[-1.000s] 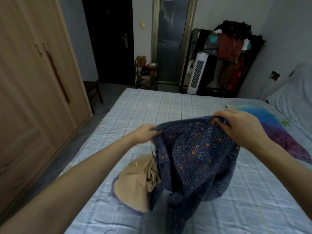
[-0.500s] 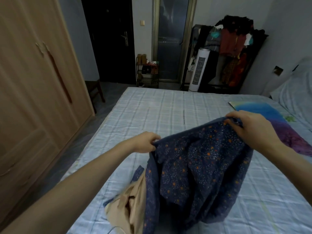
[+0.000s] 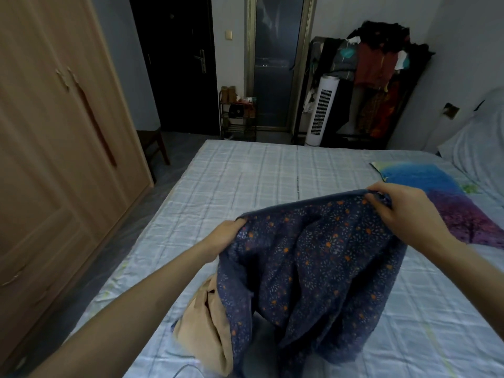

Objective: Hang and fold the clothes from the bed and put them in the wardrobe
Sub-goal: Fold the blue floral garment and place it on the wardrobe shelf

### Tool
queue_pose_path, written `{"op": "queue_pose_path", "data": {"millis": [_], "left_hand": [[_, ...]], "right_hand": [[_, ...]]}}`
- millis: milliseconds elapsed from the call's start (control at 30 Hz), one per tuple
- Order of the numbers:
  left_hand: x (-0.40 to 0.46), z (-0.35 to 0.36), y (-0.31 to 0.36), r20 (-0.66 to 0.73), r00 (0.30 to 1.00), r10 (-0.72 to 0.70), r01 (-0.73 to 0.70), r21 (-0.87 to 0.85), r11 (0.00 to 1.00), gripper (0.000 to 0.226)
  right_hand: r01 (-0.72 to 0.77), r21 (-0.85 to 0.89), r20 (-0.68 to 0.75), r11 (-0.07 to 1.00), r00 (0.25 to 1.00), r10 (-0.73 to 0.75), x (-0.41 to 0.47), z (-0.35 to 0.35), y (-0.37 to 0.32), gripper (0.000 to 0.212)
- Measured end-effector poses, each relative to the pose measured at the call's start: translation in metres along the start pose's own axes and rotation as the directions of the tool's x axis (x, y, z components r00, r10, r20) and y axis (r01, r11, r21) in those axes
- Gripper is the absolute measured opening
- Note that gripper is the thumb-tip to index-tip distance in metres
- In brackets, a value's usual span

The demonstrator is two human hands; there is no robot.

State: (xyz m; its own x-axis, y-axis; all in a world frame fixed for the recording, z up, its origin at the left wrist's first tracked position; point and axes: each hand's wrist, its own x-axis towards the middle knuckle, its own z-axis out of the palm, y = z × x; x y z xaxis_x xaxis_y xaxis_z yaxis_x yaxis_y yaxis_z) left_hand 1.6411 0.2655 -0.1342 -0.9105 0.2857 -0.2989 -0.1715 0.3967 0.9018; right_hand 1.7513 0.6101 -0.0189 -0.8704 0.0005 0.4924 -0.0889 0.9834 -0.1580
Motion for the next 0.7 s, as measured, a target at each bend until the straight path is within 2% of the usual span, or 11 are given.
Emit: {"op": "queue_pose_path", "data": {"millis": [67,133,233,333,367,433,500,567,600,633,700], "left_hand": [[-0.006,-0.015,-0.003,0.141,0.961,0.236,-0.269,0.293,0.918,0.034],[-0.009,-0.029,-0.003,0.349,0.888,0.301,-0.455,0.560,0.693,0.042],[0.005,-0.043,-0.010,0.443,0.843,0.306,-0.535,0.625,0.569,0.043],[0.021,-0.058,-0.033,0.305,0.883,0.355,-0.455,0.742,0.493,0.031],[0.025,-0.061,-0.041,0.183,0.911,0.368,-0.360,0.787,0.501,0.023],[0.026,-0.062,-0.048,-0.118,0.951,0.286,-0.108,0.741,0.662,0.023],[0.024,-0.053,-0.044,-0.247,0.969,0.030,0.093,0.471,0.877,0.035],[0.017,-0.041,-0.038,-0.174,0.969,-0.176,0.201,0.140,0.970,0.041],[0.013,-0.039,-0.036,-0.117,0.973,-0.199,0.208,0.069,0.976,0.042],[0.007,-0.041,-0.036,-0.038,0.983,-0.177,0.180,0.088,0.980,0.044],[-0.002,-0.053,-0.041,0.179,0.975,-0.130,0.063,0.336,0.940,0.041]], "right_hand": [[-0.026,-0.098,0.017,0.995,0.999,0.028,0.002,-0.006,0.018,0.020],[0.004,-0.185,0.057,0.983,0.998,0.007,0.004,-0.008,0.030,0.023],[0.036,-0.195,0.039,0.980,0.999,-0.028,0.006,-0.005,0.036,0.022],[0.059,-0.192,0.040,0.980,0.998,-0.053,0.006,-0.001,0.038,0.024],[0.066,-0.199,0.037,0.978,0.998,-0.059,0.004,0.002,0.039,0.025],[0.081,-0.215,0.025,0.973,0.997,-0.077,0.000,0.010,0.040,0.025],[0.077,-0.224,0.037,0.972,0.997,-0.071,0.000,0.018,0.043,0.024],[-0.018,-0.166,0.073,0.986,0.997,0.030,0.002,0.026,0.051,0.023],[-0.100,-0.095,0.103,0.990,0.989,0.110,0.001,0.029,0.056,0.023],[-0.176,-0.025,0.139,0.984,0.974,0.178,-0.001,0.032,0.062,0.022],[-0.263,0.012,0.230,0.965,0.940,0.253,-0.008,0.037,0.079,0.020]]}}
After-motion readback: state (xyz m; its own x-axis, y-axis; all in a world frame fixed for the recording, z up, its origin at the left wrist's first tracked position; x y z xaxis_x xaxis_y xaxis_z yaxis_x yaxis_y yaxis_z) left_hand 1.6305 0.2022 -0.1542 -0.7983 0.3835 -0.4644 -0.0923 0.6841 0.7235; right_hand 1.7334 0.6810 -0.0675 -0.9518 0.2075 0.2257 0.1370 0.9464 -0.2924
